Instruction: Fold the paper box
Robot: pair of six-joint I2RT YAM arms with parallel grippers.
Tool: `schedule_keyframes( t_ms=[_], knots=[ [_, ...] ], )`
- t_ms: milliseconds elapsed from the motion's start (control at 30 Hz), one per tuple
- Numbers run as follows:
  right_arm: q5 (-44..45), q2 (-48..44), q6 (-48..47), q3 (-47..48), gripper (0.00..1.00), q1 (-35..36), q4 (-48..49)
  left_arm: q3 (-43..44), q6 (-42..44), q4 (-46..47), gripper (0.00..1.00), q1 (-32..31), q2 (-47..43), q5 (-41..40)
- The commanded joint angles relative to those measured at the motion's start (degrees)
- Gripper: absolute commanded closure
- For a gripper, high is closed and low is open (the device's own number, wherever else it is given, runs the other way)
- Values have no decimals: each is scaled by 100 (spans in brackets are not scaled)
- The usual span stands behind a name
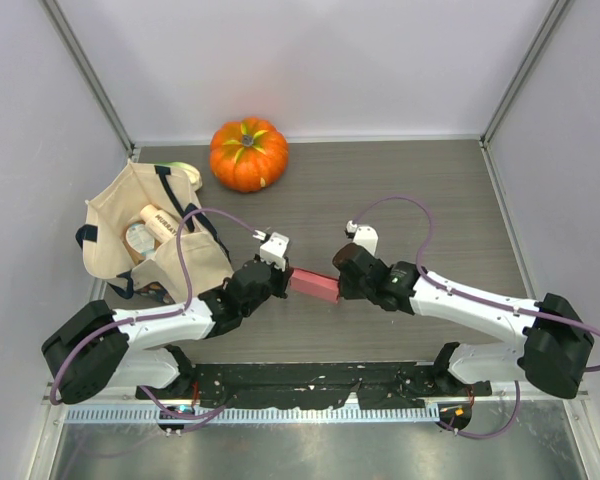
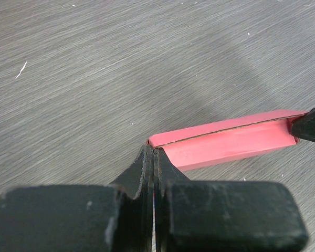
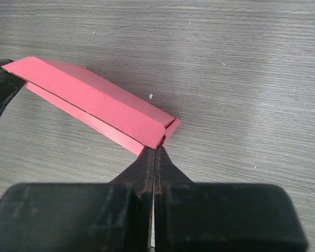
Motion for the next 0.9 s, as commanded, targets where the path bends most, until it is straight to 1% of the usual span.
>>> schedule_keyframes(
  t_ms=[0, 67, 100, 167, 200, 267, 300, 333, 367, 400, 433, 467, 500, 533, 567, 600, 667, 700, 733, 867],
  knots=[
    [238, -8, 143, -328, 99, 131, 53, -181, -94, -90, 100, -60, -36, -32],
    [97, -158, 55, -407, 90, 122, 176, -190, -103, -73, 100, -60, -36, -50],
    [-121, -342, 20, -399, 77, 113, 176, -198, -112, -64, 100, -60, -45, -67],
    [-333, -527, 19, -320, 68, 113, 115, -198, -112, -64, 100, -69, -54, -76],
    [-465, -615, 28, -294, 61, 104, 97, -198, -129, -64, 100, -60, -45, -76],
    [-781, -852, 168, -223, 56, 96, 18, -198, -120, -64, 100, -69, -45, -94],
    [-852, -923, 247, -223, 50, 52, -17, -198, -120, -64, 100, -77, -36, -102],
    [-992, -1054, 387, -232, 45, -27, -44, -190, -120, -64, 100, -69, -36, -120],
    [-1063, -1099, 780, -267, 39, -132, -79, -190, -129, -64, 100, -77, -45, -120],
    [-1194, -1169, 1063, -319, 29, -264, -88, -181, -129, -64, 100, -86, -45, -129],
    [-1378, -1248, 1257, -389, 26, -613, 43, -181, -138, -73, 100, -86, -54, -155],
    [-1780, -1292, 1676, -555, 23, -764, 183, -163, -138, -81, 100, -95, -54, -164],
    [-2063, -1328, 1889, -644, 19, -914, 480, -154, -138, -99, 100, -104, -62, -190],
    [-2205, -1363, 2126, -741, 17, -1142, 623, -154, -138, -116, 100, -113, -62, -199],
    [-2537, -1433, 2451, -994, 16, -1248, 798, -154, -138, -134, 100, -104, -62, -243],
    [-2671, -1468, 3072, -1144, 16, -1328, 1191, -146, -138, -152, 100, -104, -62, -252],
    [-2777, -1634, 3909, -1652, 16, -1407, 1642, -154, -164, -178, 100, -104, -71, -304],
    [-2777, -1696, 4592, -1821, 16, -1407, 2192, -154, -173, -178, 100, -113, -71, -305],
    [-2760, -1714, 4825, -1962, 16, -1407, 2441, -154, -191, -178, 100, -104, -63, -305],
    [-2540, -1636, 5240, -2112, 16, -1408, 2654, -128, -217, -178, 100, -130, -1, -322]
  ],
)
